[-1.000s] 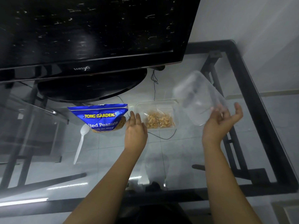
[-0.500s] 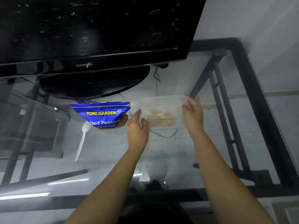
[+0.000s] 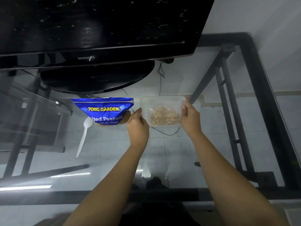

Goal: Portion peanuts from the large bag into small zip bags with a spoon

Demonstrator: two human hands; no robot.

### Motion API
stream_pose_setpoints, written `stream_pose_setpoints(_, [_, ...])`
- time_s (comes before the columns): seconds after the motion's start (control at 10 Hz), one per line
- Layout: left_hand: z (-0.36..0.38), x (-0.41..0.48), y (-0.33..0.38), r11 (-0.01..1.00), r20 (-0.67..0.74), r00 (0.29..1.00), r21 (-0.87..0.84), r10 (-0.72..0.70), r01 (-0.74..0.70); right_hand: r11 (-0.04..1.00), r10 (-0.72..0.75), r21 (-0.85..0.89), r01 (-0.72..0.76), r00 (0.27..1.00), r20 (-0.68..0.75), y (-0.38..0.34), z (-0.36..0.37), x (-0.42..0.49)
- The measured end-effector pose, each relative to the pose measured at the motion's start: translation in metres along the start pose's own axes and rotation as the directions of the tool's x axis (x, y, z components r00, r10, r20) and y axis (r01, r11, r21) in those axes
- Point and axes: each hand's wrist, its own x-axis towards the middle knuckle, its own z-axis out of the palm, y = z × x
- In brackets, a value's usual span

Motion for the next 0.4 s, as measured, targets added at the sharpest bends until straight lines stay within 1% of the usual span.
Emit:
stream_pose_setpoints(0.1, [0.0,-0.001,0.0,1.0,0.004,1.0,0.002,0.0,0.0,0.996,-0.057,-0.074,0.057,0.998,-0.005,0.003,0.004,-0.001])
stream_pose_setpoints(0.2, [-0.004,-0.004,0.001,1.0,0.039,0.999,0.011,0.01,-0.01,0.982,-0.108,-0.152,0.111,0.994,0.03,0.0,0.003,-0.004])
stream_pose_setpoints(0.3, [-0.008,-0.003,0.007,1.0,0.061,0.998,-0.01,0.006,-0.006,0.98,-0.1,-0.174,0.098,0.995,-0.006,-0.011,-0.005,-0.001])
stream_pose_setpoints(0.4, [-0.019,-0.013,-0.003,0.998,0.119,0.991,0.008,0.061,-0.062,0.954,-0.237,-0.21,0.214,0.967,-0.092,-0.021,-0.005,-0.025])
